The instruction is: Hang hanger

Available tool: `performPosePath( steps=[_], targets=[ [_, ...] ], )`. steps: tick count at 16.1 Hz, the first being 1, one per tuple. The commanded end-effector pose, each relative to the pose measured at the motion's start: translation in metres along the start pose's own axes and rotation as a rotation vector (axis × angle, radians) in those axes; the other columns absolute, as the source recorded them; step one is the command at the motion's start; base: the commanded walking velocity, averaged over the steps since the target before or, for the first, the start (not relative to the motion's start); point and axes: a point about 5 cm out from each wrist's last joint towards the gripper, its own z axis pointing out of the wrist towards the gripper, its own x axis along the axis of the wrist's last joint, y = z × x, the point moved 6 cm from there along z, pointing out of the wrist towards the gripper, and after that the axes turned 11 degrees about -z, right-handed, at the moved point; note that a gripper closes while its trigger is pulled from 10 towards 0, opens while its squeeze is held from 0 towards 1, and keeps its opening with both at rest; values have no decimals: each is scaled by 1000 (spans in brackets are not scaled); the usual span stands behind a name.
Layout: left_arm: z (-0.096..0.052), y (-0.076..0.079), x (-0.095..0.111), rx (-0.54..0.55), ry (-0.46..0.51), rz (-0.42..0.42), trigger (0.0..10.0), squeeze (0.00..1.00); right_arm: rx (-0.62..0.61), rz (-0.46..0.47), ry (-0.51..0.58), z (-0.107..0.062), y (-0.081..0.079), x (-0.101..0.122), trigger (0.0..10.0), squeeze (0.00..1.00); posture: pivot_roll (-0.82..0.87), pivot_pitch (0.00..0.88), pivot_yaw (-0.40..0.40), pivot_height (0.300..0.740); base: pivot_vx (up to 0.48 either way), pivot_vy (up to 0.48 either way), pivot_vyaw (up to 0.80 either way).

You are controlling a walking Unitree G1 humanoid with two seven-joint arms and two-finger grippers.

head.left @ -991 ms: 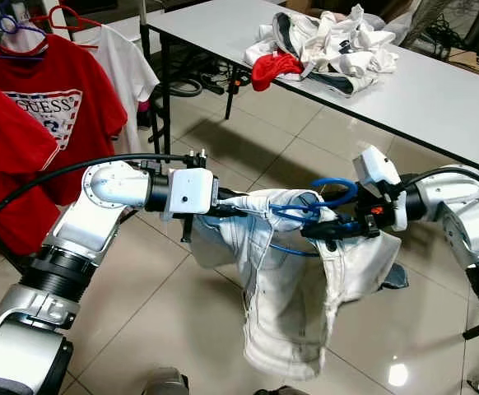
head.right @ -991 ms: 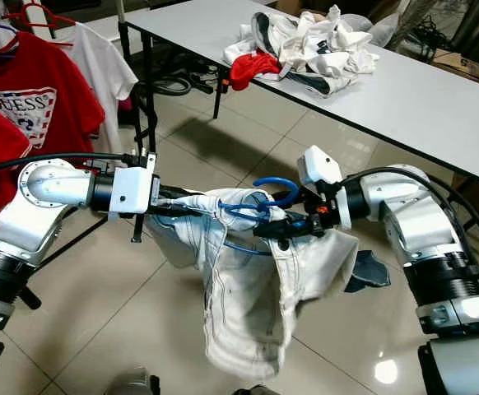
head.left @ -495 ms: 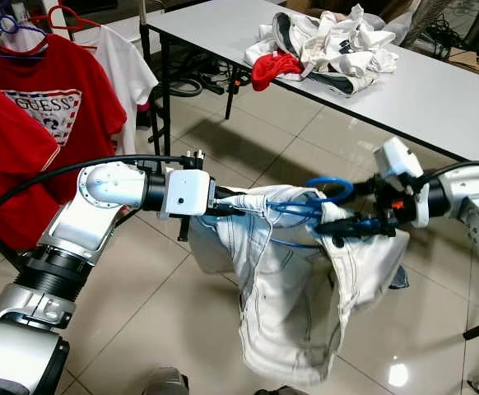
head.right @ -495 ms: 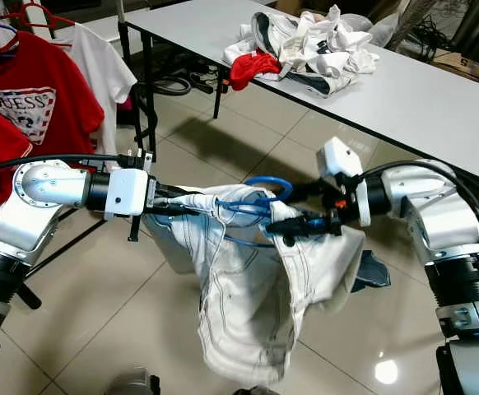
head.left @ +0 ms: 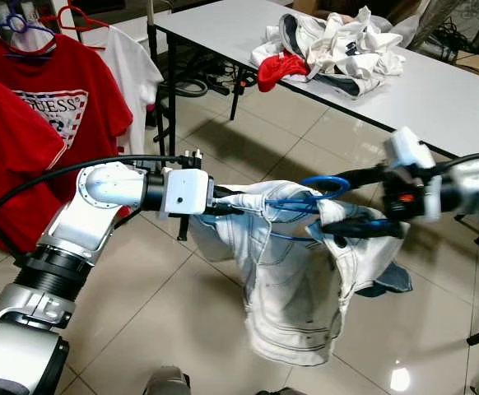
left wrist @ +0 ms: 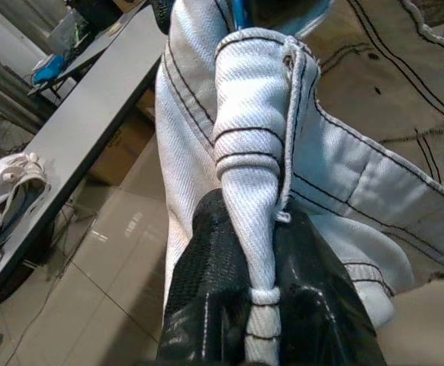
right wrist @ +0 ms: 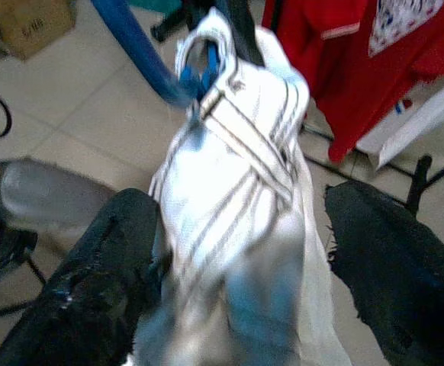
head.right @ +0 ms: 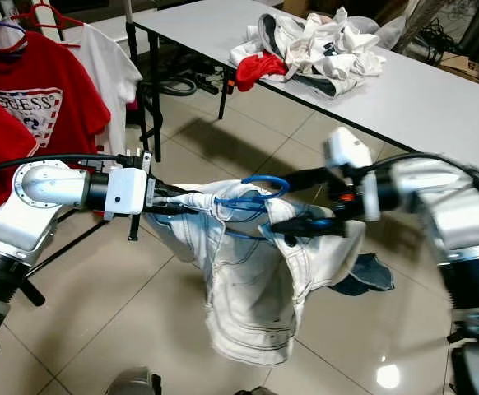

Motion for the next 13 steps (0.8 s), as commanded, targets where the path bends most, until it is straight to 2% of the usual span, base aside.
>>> performPosePath(
  steps=[1, 3, 4, 5, 7, 8, 9, 13],
  targets=[
    [-1, -11, 18, 38, 56, 62, 0, 0, -19, 7, -32, -6, 2, -5, 10000, 1000, 73, 0, -112, 740, 0, 0, 0],
    [-1, -11, 19, 36, 58, 67, 0, 0, -36, 4, -45, -4, 4, -9, 10000, 1000, 74, 0, -113, 740, 0, 0, 0],
    [0, -11, 20, 33, 59, 73, 0, 0, -33, 12, -67, -3, 4, -15, 10000, 153, 74, 0, -113, 740, 0, 0, 0],
    [0, -11, 21, 32, 62, 79, 0, 0, -24, 25, -89, -1, 3, -22, 10000, 0, 74, 0, -112, 740, 0, 0, 0],
    [2, -12, 26, 30, 81, 84, 0, 0, -8, 45, -94, 8, 0, -28, 10000, 0, 75, 0, -109, 740, 0, 0, 0],
    [4, -11, 28, 27, 89, 84, 0, 0, -1, 51, -91, 12, -1, -29, 8157, 0, 76, 0, -109, 740, 0, 0, 0],
    [6, -10, 32, 15, 105, 78, 0, 0, 12, 56, -61, 24, -1, -27, 0, 0, 78, 0, -110, 740, 0, 0, 0],
    [9, -7, 36, -1, 128, 62, 0, 0, 18, 47, -39, 35, 0, -25, 0, 0, 77, 0, -112, 740, 0, 0, 0]
  ],
)
